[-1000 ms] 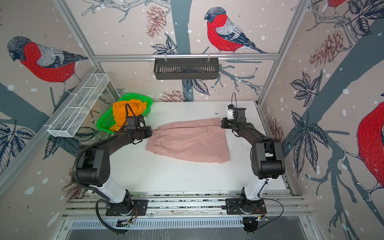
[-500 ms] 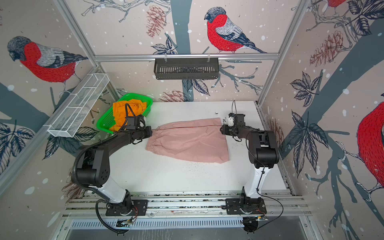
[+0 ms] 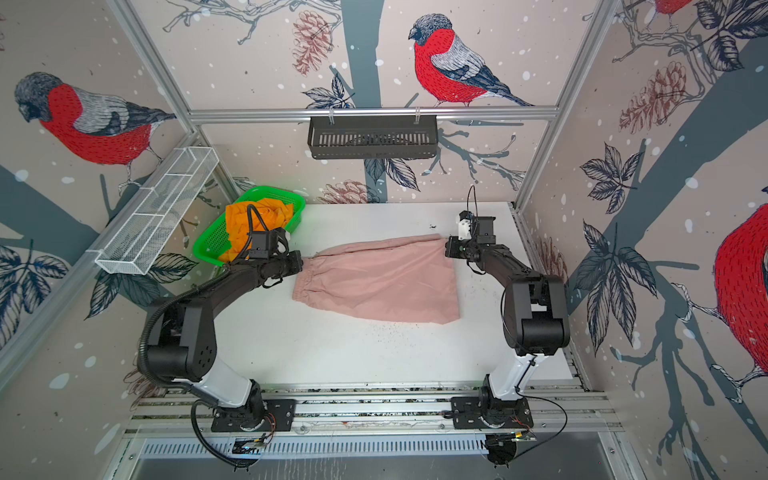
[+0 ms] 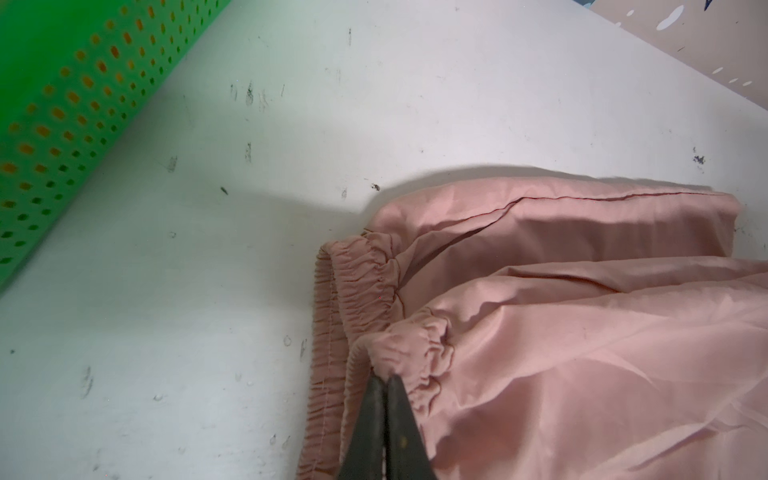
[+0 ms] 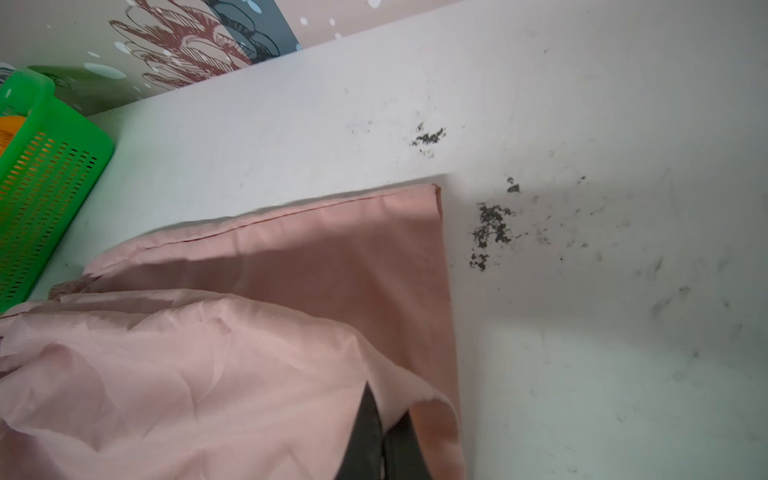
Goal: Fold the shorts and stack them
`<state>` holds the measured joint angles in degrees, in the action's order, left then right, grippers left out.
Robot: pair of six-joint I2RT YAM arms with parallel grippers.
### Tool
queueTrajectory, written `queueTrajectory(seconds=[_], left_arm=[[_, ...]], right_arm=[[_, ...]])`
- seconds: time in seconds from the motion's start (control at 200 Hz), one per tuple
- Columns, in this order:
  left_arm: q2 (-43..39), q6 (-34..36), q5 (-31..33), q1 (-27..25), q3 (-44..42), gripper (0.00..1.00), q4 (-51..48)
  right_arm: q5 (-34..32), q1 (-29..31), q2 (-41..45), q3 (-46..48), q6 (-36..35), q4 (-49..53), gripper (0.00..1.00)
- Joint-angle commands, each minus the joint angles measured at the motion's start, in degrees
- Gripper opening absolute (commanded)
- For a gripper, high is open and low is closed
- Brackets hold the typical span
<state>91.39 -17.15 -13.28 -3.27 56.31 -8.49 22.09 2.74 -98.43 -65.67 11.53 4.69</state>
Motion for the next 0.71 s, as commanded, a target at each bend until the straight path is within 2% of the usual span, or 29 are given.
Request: queueTrajectory(seconds=[0.0,0.24,0.455,0.61,0.7], left_arm=[[-1.0,0.5,2.1,0.0,0.6,0.0,-2.5],[1.0,0.7,2.1,0.4,2.4,0.0,-1.5],[3.5,1.9,1.6,0.5,2.1,0.0,2.0],[5.2,2.3,2.3,0.5,2.9,0.0,2.7],[6.0,2.3,2.6,0.6,3.3,0.01,3.0]], right_arm=[[-3.4,0.4,2.7,-2.7,-1.0,4.5,0.02],[-2.7,0.9,-2.1,-11.1,-1.9,7.6,0.02],[-0.4,0.9,-13.4,-19.0,-3.2,8.0,0.03],[1.7,0.9,-22.6,-25.7,-3.9,10.0,0.1],[2.3,1.0,-25.4,-27.1,-3.7,9.9,0.21]])
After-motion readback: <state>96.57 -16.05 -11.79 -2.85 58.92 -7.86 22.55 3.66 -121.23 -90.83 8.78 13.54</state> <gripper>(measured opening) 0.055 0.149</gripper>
